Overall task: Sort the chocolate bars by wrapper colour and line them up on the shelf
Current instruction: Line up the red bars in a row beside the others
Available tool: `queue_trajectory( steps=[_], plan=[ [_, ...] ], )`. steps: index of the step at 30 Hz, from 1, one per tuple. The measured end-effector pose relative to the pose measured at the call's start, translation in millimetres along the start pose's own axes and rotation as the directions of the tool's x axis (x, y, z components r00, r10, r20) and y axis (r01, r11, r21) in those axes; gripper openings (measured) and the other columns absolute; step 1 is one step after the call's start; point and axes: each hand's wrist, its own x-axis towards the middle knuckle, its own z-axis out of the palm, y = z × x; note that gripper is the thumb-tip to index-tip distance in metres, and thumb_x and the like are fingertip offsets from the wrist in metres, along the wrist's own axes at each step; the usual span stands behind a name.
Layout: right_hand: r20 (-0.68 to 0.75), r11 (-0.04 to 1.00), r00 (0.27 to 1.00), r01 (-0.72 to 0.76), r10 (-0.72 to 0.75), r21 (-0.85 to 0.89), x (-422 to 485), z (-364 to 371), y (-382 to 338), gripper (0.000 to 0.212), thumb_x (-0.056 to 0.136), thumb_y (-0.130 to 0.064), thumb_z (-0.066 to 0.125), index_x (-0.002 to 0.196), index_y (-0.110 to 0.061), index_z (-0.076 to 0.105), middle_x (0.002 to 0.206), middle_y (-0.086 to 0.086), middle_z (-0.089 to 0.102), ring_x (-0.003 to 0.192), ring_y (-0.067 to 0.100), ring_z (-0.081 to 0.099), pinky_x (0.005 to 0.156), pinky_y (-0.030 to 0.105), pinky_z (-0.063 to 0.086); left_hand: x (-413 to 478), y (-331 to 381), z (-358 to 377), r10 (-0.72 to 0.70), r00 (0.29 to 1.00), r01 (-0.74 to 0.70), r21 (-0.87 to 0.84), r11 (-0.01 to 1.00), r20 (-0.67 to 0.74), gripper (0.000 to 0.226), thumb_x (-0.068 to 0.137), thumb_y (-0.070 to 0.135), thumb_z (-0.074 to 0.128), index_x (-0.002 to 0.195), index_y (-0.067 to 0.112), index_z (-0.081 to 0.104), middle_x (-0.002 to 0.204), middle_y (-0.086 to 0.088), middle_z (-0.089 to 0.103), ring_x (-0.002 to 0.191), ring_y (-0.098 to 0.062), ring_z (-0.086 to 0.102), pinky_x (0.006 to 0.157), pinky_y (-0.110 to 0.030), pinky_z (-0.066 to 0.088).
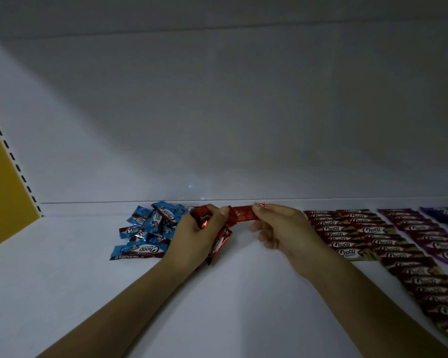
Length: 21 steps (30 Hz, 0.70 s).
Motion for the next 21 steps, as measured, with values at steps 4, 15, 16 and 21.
queue_trajectory(
  steps=[4, 15, 16, 21],
  plan=[
    [0.036, 0.988, 0.999, -0.046, 0.041, 0.147, 1.9, -0.9, -0.4, 0.014, 0.090, -0.025, 0.062, 0.081, -0.016, 0.067, 0.059, 0.001, 0.063, 0.042, 0.009, 0.047, 0.044, 0.020, 0.041, 0.9, -3.2, 0.1, -0.063, 0.997, 0.061, -0.027, 0.998, -0.051, 0.037, 0.076, 0.054, 0.056, 0.073, 0.018, 0.065, 0.059, 0.006, 0.059, 0.057, -0.006, 0.057, 0.054, -0.015, 0.045],
    [-0.151, 0.988, 0.988, 0.038, -0.015, 0.148, 3.2, -4.1, 0.6, 0.018, 0.079, -0.002, 0.067, 0.090, -0.015, 0.064, 0.074, 0.002, 0.070, 0.056, 0.006, 0.062, 0.053, 0.019, 0.048, -1.1, -1.3, 0.3, -0.055, 0.998, 0.056, 0.037, 0.998, -0.036, 0.038, 0.075, 0.055, 0.052, 0.077, 0.020, 0.068, 0.061, 0.012, 0.064, 0.060, 0.002, 0.061, 0.056, -0.010, 0.045],
    [-0.120, 0.988, 0.993, 0.026, -0.008, 0.153, 4.2, -5.2, 1.4, 0.015, 0.079, -0.003, 0.068, 0.088, -0.015, 0.067, 0.071, -0.001, 0.069, 0.058, 0.006, 0.062, 0.055, 0.019, 0.048, -1.0, -0.9, 0.8, -0.052, 0.998, 0.053, 0.041, 0.998, -0.031, 0.037, 0.076, 0.055, 0.052, 0.077, 0.021, 0.068, 0.061, 0.013, 0.064, 0.060, 0.002, 0.061, 0.057, -0.010, 0.044],
    [-0.157, 0.987, 0.987, 0.055, -0.032, 0.148, 10.6, -7.5, 3.2, 0.006, 0.082, -0.011, 0.066, 0.084, -0.017, 0.068, 0.073, -0.004, 0.069, 0.076, 0.013, 0.065, 0.070, 0.024, 0.048, -0.8, -1.0, 0.4, -0.056, 0.998, 0.059, 0.085, 0.995, -0.033, 0.039, 0.073, 0.061, 0.050, 0.073, 0.025, 0.067, 0.060, 0.014, 0.064, 0.059, 0.001, 0.060, 0.057, -0.012, 0.044]
  ],
)
